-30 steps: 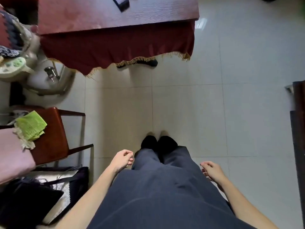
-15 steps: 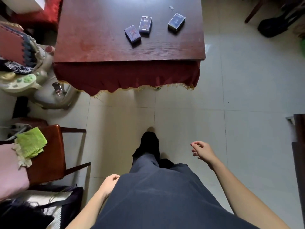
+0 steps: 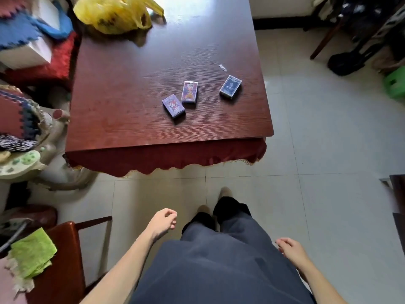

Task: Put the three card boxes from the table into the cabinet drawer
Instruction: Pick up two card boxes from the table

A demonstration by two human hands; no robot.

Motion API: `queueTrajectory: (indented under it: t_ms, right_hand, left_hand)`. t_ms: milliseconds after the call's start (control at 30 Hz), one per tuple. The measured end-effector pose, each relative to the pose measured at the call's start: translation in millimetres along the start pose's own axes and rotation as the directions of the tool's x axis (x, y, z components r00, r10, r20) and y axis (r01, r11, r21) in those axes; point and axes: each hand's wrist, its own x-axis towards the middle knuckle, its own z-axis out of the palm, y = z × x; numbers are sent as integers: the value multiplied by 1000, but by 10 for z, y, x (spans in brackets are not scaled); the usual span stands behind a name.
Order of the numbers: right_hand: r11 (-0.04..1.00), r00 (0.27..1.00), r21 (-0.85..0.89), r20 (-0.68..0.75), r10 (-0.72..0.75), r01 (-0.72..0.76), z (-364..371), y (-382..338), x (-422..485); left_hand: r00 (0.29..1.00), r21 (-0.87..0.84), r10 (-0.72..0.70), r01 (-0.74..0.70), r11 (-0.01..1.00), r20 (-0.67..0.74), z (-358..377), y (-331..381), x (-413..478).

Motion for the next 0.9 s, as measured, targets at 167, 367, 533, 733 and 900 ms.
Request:
queueTrajectory:
  t_ms: [167, 367, 533, 733, 900]
  right_hand:
    - [998, 998, -14, 11, 60, -59, -167, -413, 308]
    - [999, 997, -26, 64, -42, 44, -370, -1584, 766]
    - [987, 983, -24, 92, -157, 160, -443, -2482, 956]
    - [968, 964, -42, 112, -242, 247, -459, -3023, 754]
    - [890, 895, -104, 99, -435, 444, -430, -3671, 543]
  left_hand:
    - [996, -29, 85, -86, 996, -39, -101, 762, 388]
    - [999, -58, -37, 35, 998, -32, -77, 1035, 472]
    - [992, -28, -111, 110, 994, -57, -156, 973, 473]
    - [978, 116, -207, 206, 972, -10, -324, 953, 453]
    - [987, 108, -13, 30, 994, -160, -606, 1558, 745]
